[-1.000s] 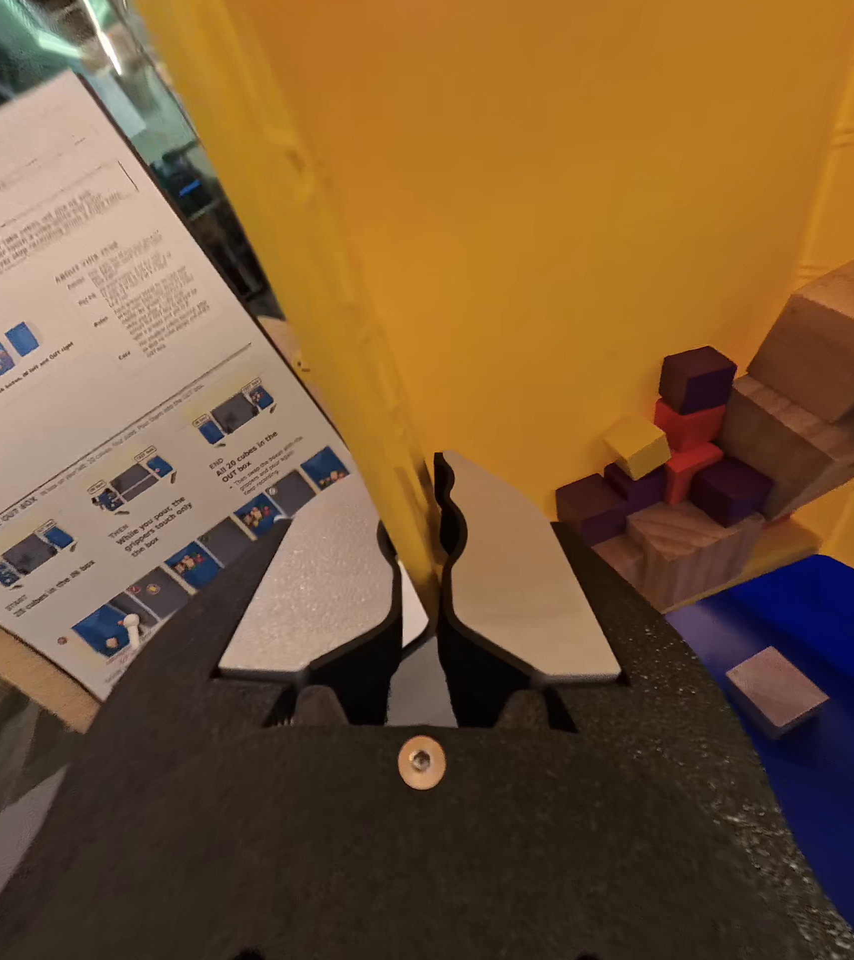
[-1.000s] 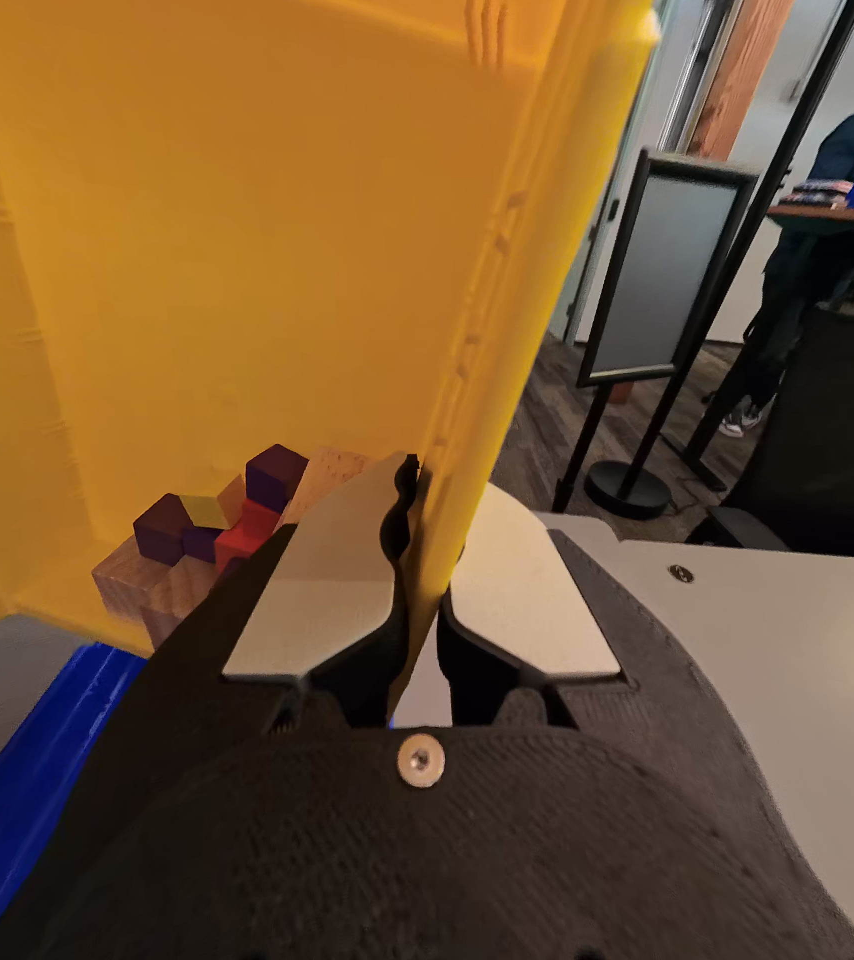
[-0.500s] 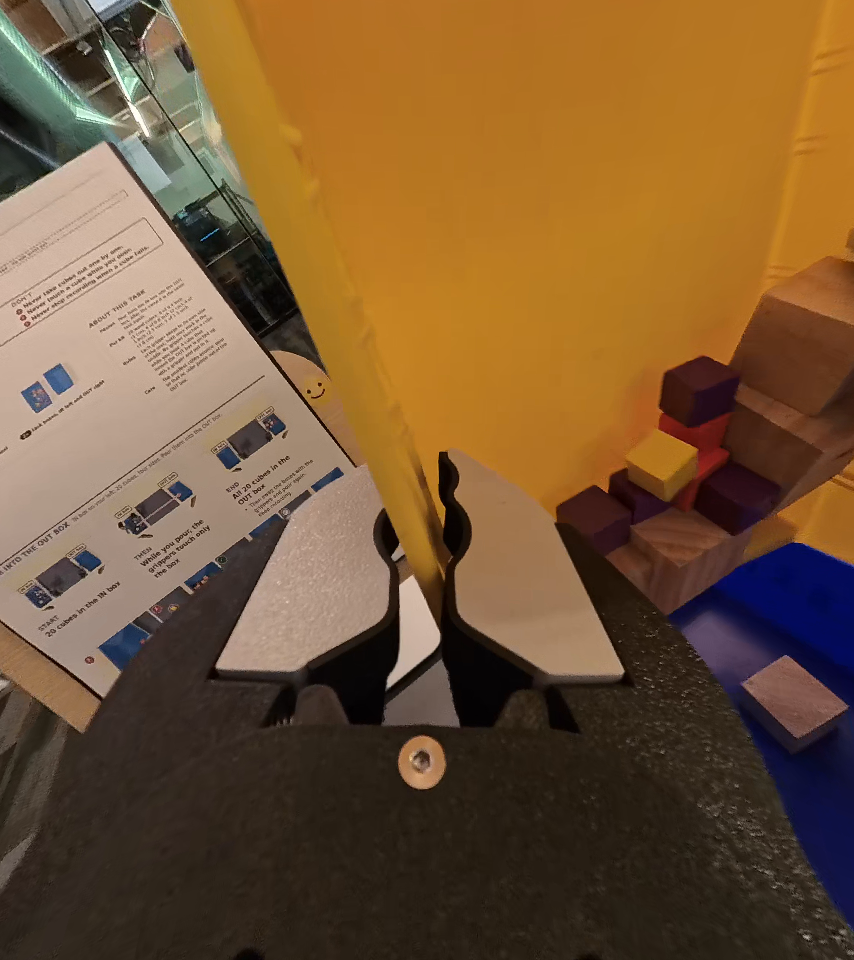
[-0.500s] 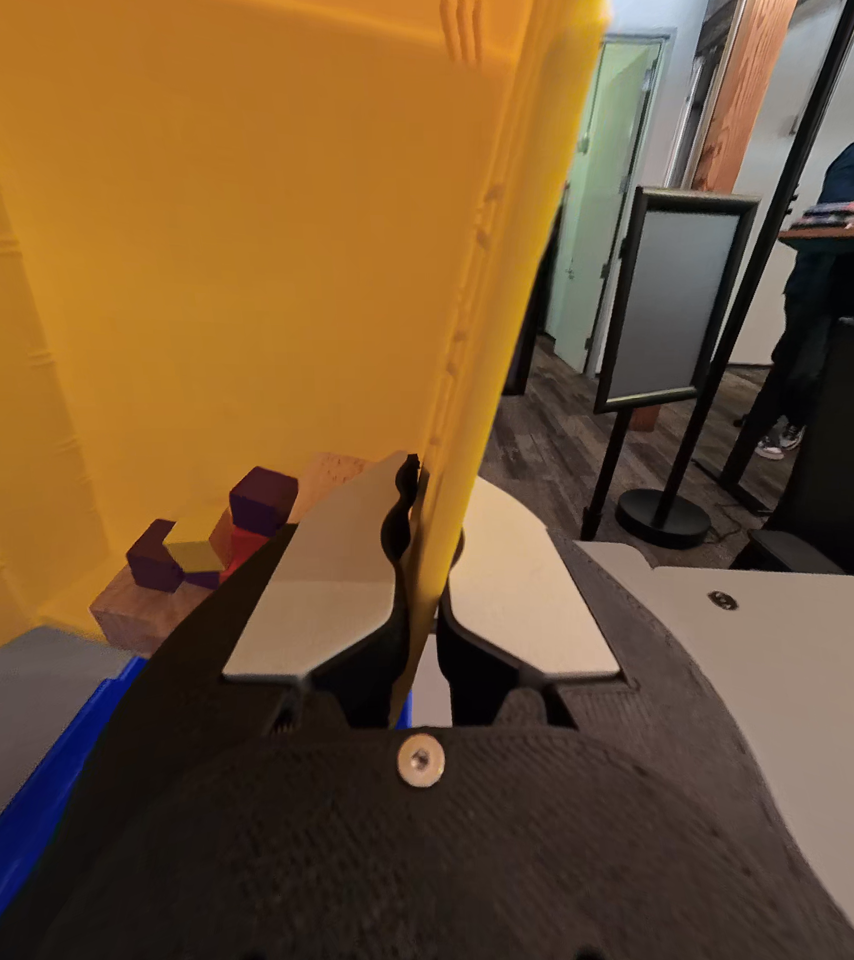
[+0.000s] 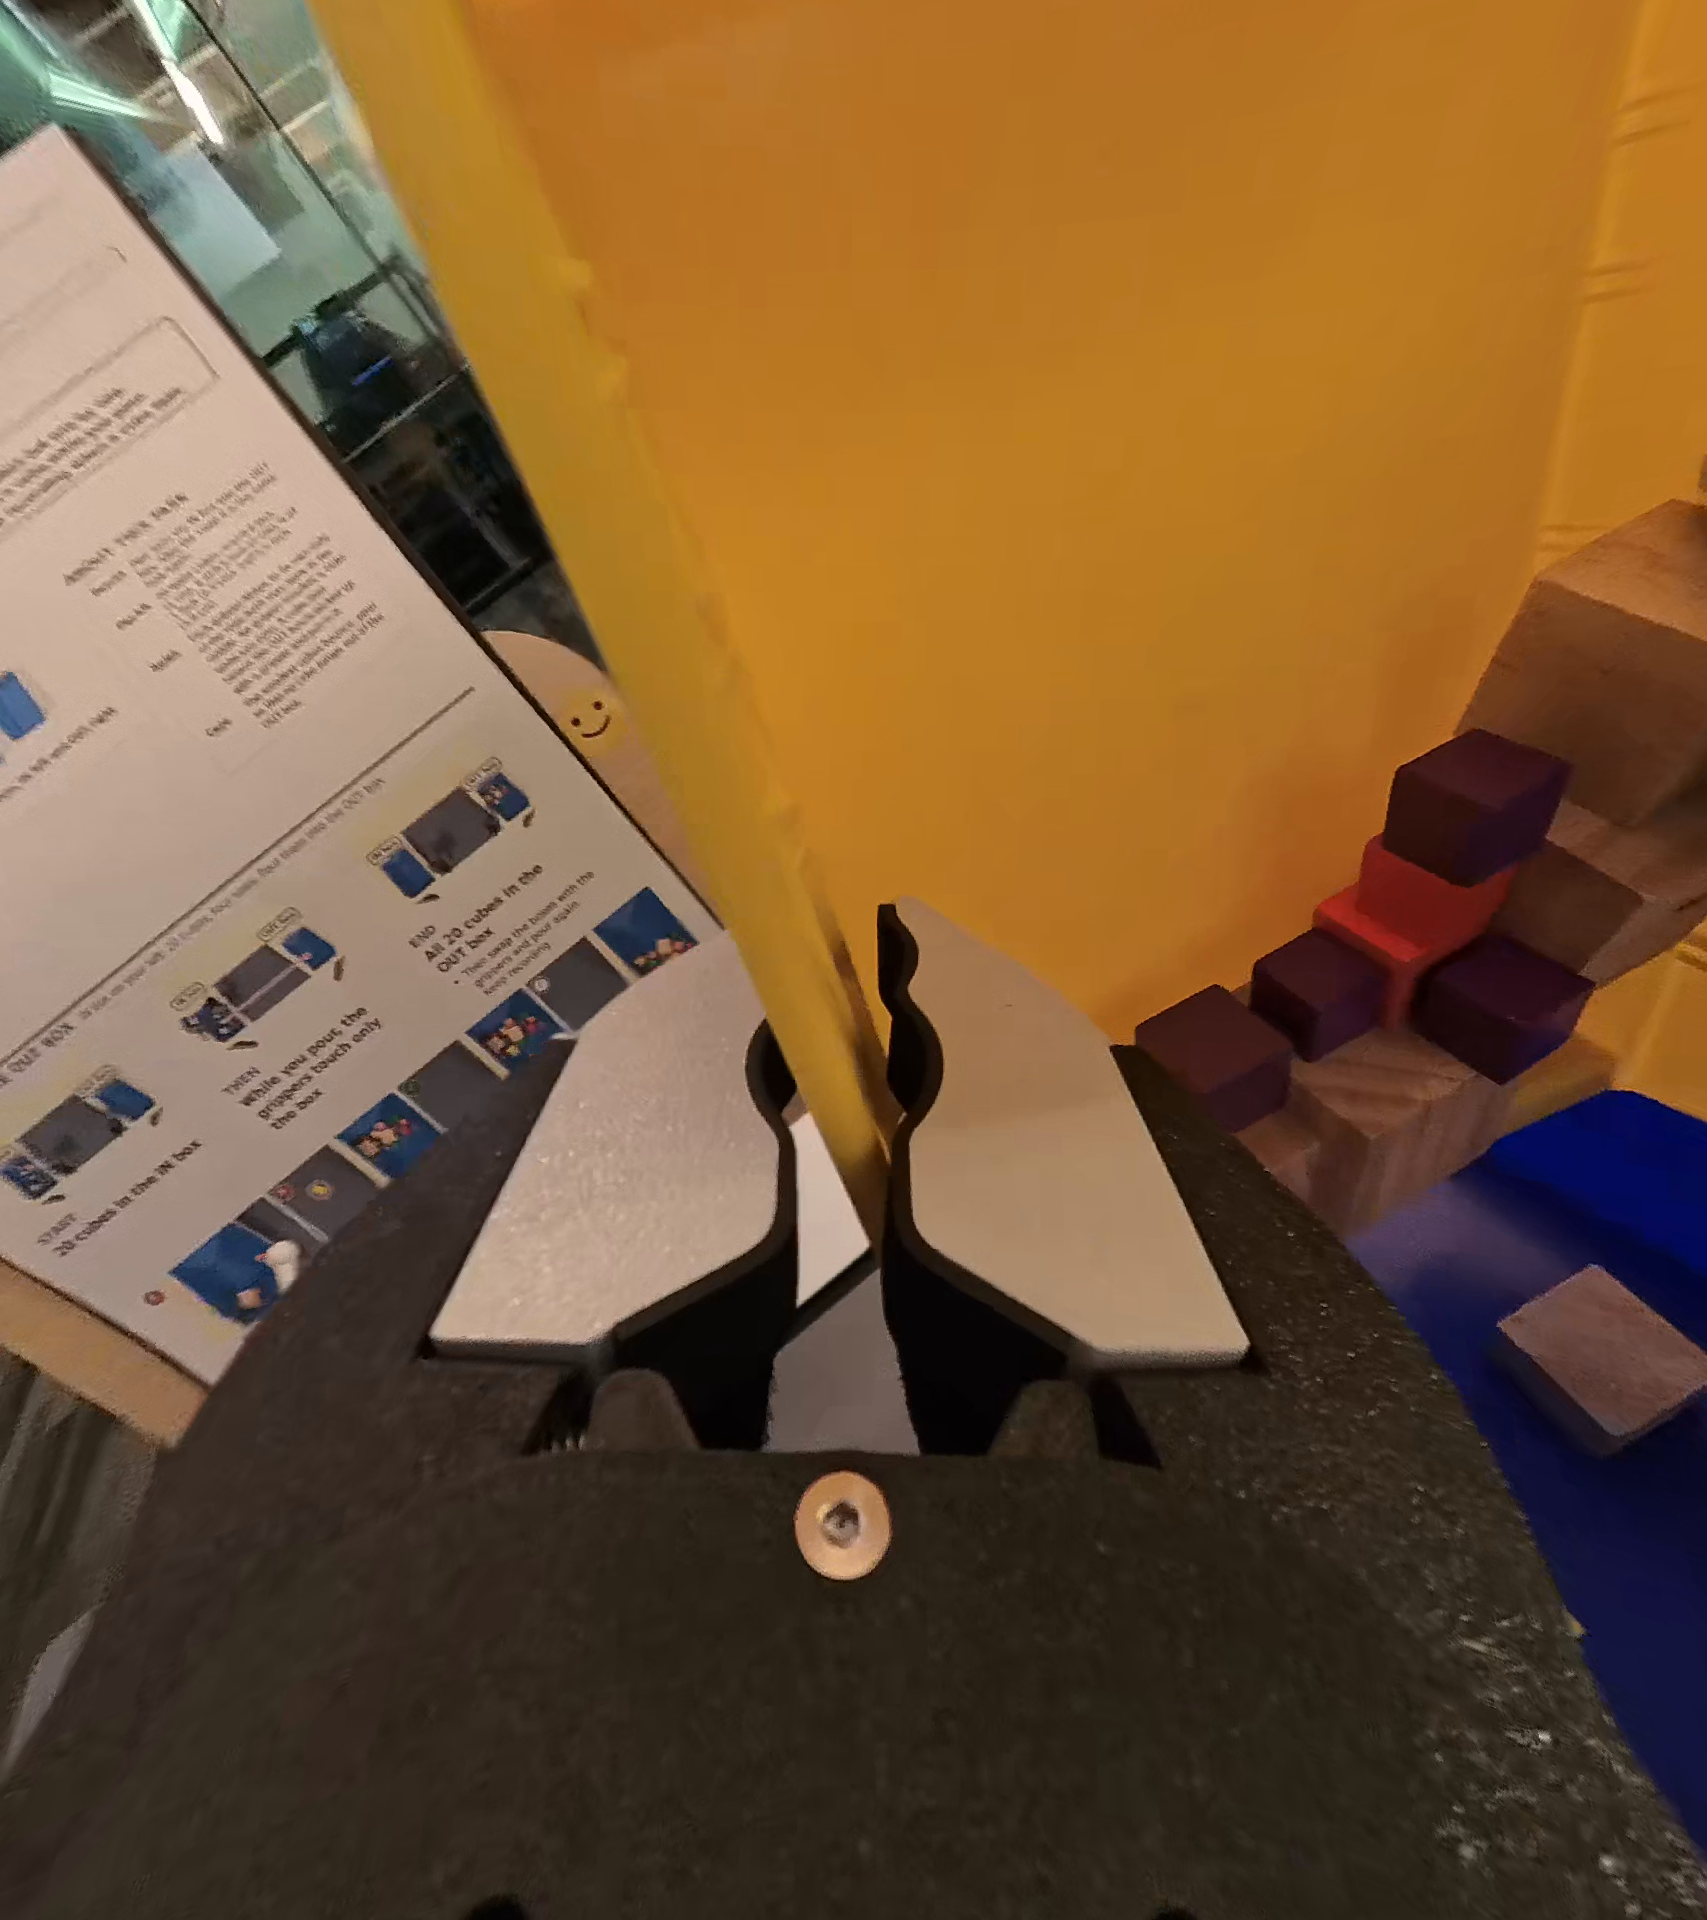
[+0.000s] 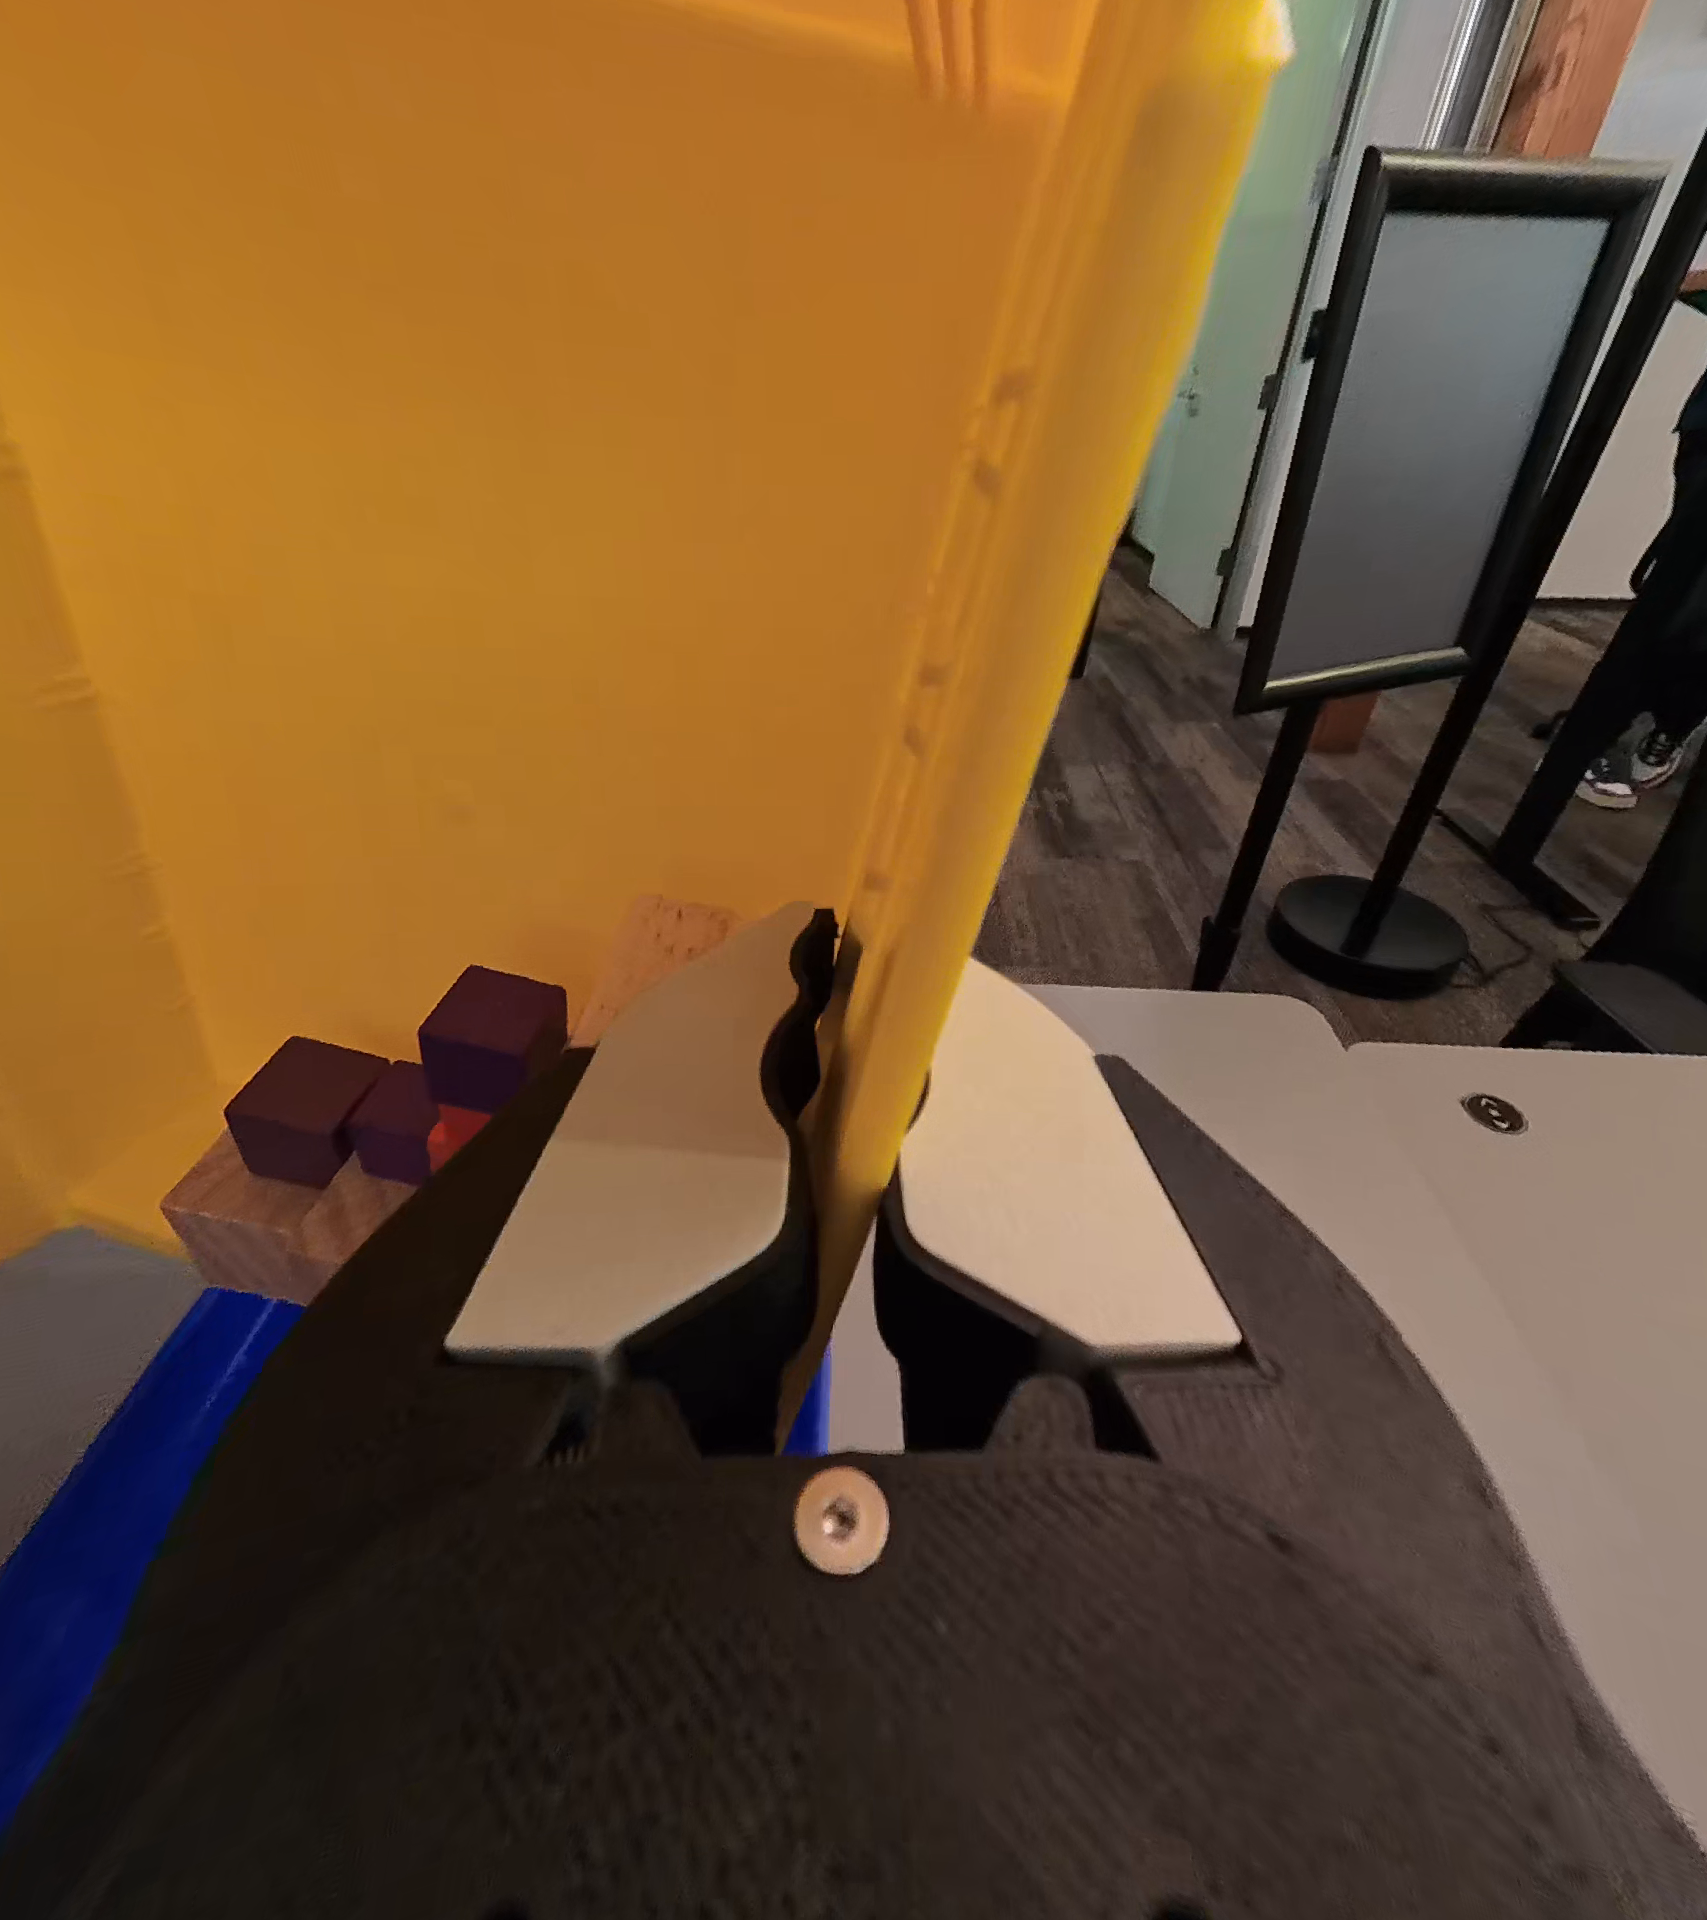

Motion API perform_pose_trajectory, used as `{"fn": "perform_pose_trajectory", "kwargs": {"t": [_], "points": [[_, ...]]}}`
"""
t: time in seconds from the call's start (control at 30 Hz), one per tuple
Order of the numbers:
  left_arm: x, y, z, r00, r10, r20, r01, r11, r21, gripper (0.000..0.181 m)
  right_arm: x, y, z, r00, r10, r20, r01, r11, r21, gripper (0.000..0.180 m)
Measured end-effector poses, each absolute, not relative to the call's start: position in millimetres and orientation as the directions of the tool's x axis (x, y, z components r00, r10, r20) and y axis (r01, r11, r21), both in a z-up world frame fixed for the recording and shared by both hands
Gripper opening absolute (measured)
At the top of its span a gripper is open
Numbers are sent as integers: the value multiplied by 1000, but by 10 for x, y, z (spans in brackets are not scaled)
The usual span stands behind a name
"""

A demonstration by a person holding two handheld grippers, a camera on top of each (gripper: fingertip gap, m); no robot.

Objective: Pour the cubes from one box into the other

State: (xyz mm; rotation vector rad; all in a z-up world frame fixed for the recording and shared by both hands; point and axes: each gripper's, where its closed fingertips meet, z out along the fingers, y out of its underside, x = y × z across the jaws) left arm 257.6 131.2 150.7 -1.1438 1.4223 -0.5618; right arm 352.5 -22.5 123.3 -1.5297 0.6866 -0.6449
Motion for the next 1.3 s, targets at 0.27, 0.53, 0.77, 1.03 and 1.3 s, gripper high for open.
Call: {"fn": "perform_pose_trajectory", "kwargs": {"t": [0.27, 0.53, 0.77, 1.03, 1.3], "points": [[2589, 1345, 1450, 152, -875, -459, -349, 387, -854, 11, 3520, -209, 1186, 654, -756, 26, -66, -91, -994, 4], [2604, 1329, 1445, 143, -882, -448, -341, 381, -859, 12, 3524, -236, 1201, 646, -763, 32, -63, -95, -993, 3], [2557, 1316, 1535, 161, -871, -465, -305, 404, -862, 11, 3496, -234, 1250, 651, -758, 33, -39, -77, -996, 4], [2552, 1306, 1554, 152, -879, -452, -283, 399, -872, 11, 3466, -267, 1308, 636, -770, 55, -10, -79, -997, 3], [2569, 1293, 1647, 173, -865, -471, -210, 435, -876, 9, 3467, -293, 1383, 625, -778, 58, 72, -17, -997, 4]]}}
